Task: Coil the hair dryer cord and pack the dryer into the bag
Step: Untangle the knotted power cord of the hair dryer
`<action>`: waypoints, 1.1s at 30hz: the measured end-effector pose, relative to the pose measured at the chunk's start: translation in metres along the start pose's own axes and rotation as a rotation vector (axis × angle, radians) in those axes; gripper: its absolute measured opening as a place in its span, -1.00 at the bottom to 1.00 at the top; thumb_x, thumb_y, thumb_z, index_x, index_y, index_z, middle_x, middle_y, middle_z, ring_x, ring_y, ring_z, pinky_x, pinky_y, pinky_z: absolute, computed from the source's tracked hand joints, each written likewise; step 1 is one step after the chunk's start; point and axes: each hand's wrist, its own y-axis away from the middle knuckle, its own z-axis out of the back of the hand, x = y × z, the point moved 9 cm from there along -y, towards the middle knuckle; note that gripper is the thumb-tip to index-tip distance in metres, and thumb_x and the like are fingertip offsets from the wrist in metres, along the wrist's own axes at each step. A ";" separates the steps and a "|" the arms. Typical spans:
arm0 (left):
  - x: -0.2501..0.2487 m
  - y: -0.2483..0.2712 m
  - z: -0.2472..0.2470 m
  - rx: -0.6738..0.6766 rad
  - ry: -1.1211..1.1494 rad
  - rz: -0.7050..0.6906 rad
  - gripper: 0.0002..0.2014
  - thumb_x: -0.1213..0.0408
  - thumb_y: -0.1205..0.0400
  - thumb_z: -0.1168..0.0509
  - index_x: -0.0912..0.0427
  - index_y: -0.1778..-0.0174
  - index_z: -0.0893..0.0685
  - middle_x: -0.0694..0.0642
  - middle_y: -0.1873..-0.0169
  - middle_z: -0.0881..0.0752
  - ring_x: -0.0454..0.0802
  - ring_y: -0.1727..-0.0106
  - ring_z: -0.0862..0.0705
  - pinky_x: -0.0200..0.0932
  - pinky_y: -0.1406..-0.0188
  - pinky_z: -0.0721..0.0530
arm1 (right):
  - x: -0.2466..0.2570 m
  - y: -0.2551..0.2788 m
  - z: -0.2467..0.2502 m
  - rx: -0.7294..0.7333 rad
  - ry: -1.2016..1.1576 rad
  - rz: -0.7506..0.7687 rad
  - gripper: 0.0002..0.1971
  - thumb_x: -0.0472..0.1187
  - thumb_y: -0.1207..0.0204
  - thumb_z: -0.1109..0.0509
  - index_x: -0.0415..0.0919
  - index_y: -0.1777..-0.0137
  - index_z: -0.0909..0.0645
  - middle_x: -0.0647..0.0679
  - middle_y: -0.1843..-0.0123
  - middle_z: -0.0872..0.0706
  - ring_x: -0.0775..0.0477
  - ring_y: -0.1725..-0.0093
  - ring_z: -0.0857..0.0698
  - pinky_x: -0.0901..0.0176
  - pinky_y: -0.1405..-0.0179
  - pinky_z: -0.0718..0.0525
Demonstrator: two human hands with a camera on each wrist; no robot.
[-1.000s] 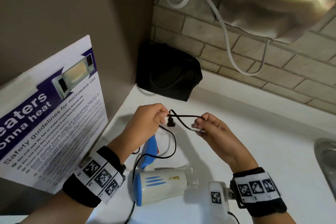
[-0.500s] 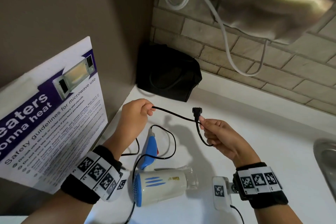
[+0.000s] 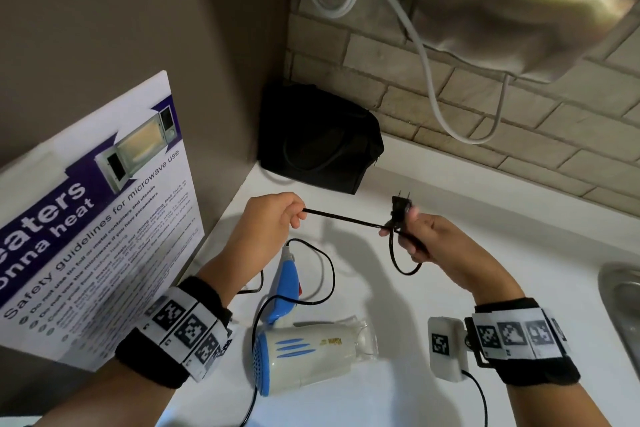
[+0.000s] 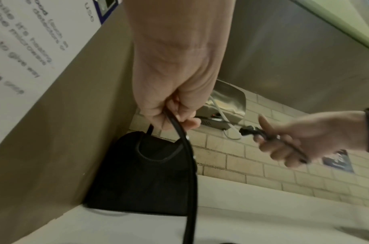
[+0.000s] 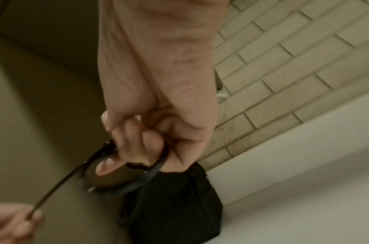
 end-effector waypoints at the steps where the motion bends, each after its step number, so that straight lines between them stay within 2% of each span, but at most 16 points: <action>1: -0.004 0.001 -0.004 0.019 -0.017 -0.018 -0.75 0.43 -0.70 -0.09 0.23 0.14 -0.67 -0.02 0.37 -0.63 -0.15 0.28 -0.58 -0.65 0.35 -0.47 | 0.000 -0.001 -0.004 0.042 -0.100 -0.023 -0.31 0.31 -0.61 0.11 -0.15 -0.11 -0.74 -0.03 0.38 -0.49 0.04 0.45 -0.29 0.25 0.37 -0.32; 3: -0.014 0.001 -0.015 0.044 -0.021 -0.058 -0.76 0.46 -0.66 -0.11 0.26 0.11 -0.71 0.00 0.35 -0.65 -0.09 0.27 -0.60 -0.56 0.36 -0.49 | 0.006 -0.004 -0.015 0.125 -0.231 -0.069 -0.25 0.34 -0.61 0.20 -0.14 -0.26 -0.66 -0.11 0.30 -0.63 0.02 0.47 -0.34 0.26 0.44 -0.33; 7: -0.029 -0.002 -0.039 0.130 -0.036 -0.106 -0.81 0.41 -0.64 -0.19 0.14 0.14 -0.70 -0.05 0.33 -0.62 -0.05 0.25 -0.60 -0.35 0.34 -0.52 | 0.020 -0.011 -0.042 0.275 -0.171 -0.133 -0.48 0.17 -0.72 0.04 -0.10 -0.33 -0.62 -0.22 0.02 -0.79 -0.04 0.37 -0.59 0.24 0.43 -0.46; 9: -0.034 -0.002 -0.041 0.118 -0.113 -0.142 -0.82 0.41 -0.65 -0.18 0.20 0.05 -0.71 0.00 0.27 -0.65 -0.03 0.25 -0.60 -0.32 0.36 -0.50 | 0.032 -0.011 -0.047 0.309 -0.158 -0.077 -0.59 0.02 -0.73 -0.05 -0.12 -0.35 -0.61 -0.20 -0.02 -0.79 -0.01 0.36 -0.55 0.27 0.42 -0.44; 11: -0.031 -0.007 -0.028 0.037 -0.124 -0.110 -0.79 0.42 -0.67 -0.14 0.22 0.02 -0.70 0.06 0.24 -0.69 0.05 0.19 -0.66 -0.23 0.25 -0.59 | 0.043 -0.006 -0.050 0.369 -0.183 0.028 -0.65 -0.12 -0.67 -0.22 -0.11 -0.41 -0.58 -0.12 0.06 -0.73 0.07 0.41 -0.42 0.32 0.44 -0.34; 13: -0.019 -0.012 -0.009 -0.053 -0.059 -0.059 -0.77 0.41 -0.68 -0.12 0.20 0.05 -0.71 0.08 0.25 -0.72 0.04 0.14 -0.70 -0.19 0.10 -0.62 | 0.043 -0.001 -0.047 0.398 -0.182 0.075 -0.54 -0.16 -0.58 -0.37 -0.04 -0.49 -0.49 -0.02 0.27 -0.55 0.12 0.41 -0.35 0.33 0.45 -0.27; 15: -0.006 -0.016 0.011 -0.138 -0.041 -0.035 -0.75 0.36 -0.70 -0.12 0.15 0.11 -0.72 0.04 0.29 -0.74 -0.08 0.20 -0.69 -0.38 0.15 -0.55 | 0.035 -0.002 -0.039 0.329 -0.128 0.057 -0.48 -0.08 -0.53 -0.41 0.06 -0.50 -0.46 0.01 0.40 -0.30 0.11 0.42 -0.27 0.31 0.46 -0.23; 16: -0.002 -0.018 0.018 -0.165 -0.048 -0.035 -0.74 0.34 -0.71 -0.12 0.14 0.13 -0.72 0.03 0.30 -0.74 -0.14 0.24 -0.67 -0.52 0.23 -0.49 | 0.030 -0.003 -0.034 0.282 -0.119 0.044 -0.55 -0.03 -0.55 -0.39 0.03 -0.44 -0.54 0.01 0.42 -0.21 0.10 0.44 -0.22 0.29 0.47 -0.20; 18: 0.000 -0.019 0.029 -0.198 -0.048 -0.043 -0.73 0.34 -0.71 -0.13 0.17 0.14 -0.74 0.03 0.31 -0.74 -0.22 0.27 -0.64 -0.66 0.30 -0.44 | 0.023 -0.006 -0.023 0.187 -0.150 0.023 -0.70 0.03 -0.56 -0.30 -0.10 -0.13 -0.73 0.03 0.47 -0.14 0.06 0.48 -0.12 0.26 0.48 -0.14; 20: -0.001 -0.019 0.038 -0.245 -0.031 -0.049 -0.73 0.37 -0.70 -0.13 0.22 0.15 -0.74 0.03 0.31 -0.74 -0.27 0.30 -0.61 -0.71 0.29 -0.42 | 0.017 -0.008 -0.016 0.121 -0.161 0.023 -0.71 0.02 -0.55 -0.27 -0.18 0.15 -0.70 0.03 0.49 -0.12 0.05 0.49 -0.09 0.27 0.48 -0.16; 23: 0.004 -0.022 0.047 -0.294 -0.020 -0.037 -0.74 0.36 -0.71 -0.13 0.23 0.11 -0.75 0.02 0.30 -0.73 -0.31 0.32 -0.58 -0.72 0.32 -0.40 | 0.005 -0.011 -0.001 0.031 -0.178 0.031 -0.72 -0.05 -0.62 -0.23 -0.20 0.25 -0.58 0.07 0.51 -0.12 0.09 0.52 -0.09 0.34 0.51 -0.20; 26: 0.014 -0.025 0.047 -0.285 -0.020 0.008 -0.74 0.33 -0.71 -0.12 0.17 0.13 -0.73 -0.03 0.32 -0.70 -0.30 0.32 -0.57 -0.71 0.37 -0.40 | -0.018 -0.015 0.021 -0.066 -0.154 -0.018 -0.71 -0.09 -0.66 -0.24 -0.20 0.24 -0.59 0.07 0.51 -0.14 0.06 0.51 -0.10 0.33 0.48 -0.25; 28: 0.023 -0.028 0.047 -0.272 -0.005 0.050 -0.73 0.33 -0.72 -0.10 0.14 0.15 -0.70 -0.09 0.36 -0.66 -0.28 0.32 -0.56 -0.63 0.40 -0.40 | -0.035 -0.015 0.034 -0.116 -0.121 -0.058 -0.71 -0.07 -0.65 -0.26 -0.20 0.25 -0.60 0.07 0.51 -0.17 0.04 0.49 -0.12 0.30 0.43 -0.29; 30: 0.033 -0.033 0.051 -0.270 0.016 0.091 -0.72 0.34 -0.72 -0.08 0.14 0.18 -0.67 -0.13 0.39 -0.62 -0.25 0.33 -0.54 -0.51 0.37 -0.38 | -0.050 -0.012 0.048 -0.156 -0.095 -0.071 -0.71 -0.05 -0.63 -0.28 -0.19 0.27 -0.60 0.07 0.51 -0.22 0.02 0.45 -0.16 0.23 0.40 -0.24; 33: 0.049 -0.040 0.054 -0.278 0.033 0.133 -0.67 0.34 -0.70 -0.07 0.06 0.35 -0.61 -0.08 0.43 -0.60 -0.13 0.33 -0.52 -0.34 0.36 -0.39 | -0.067 -0.006 0.064 -0.203 -0.038 -0.115 -0.70 0.01 -0.63 -0.26 -0.17 0.23 -0.58 0.11 0.53 -0.35 0.04 0.47 -0.31 0.24 0.46 -0.24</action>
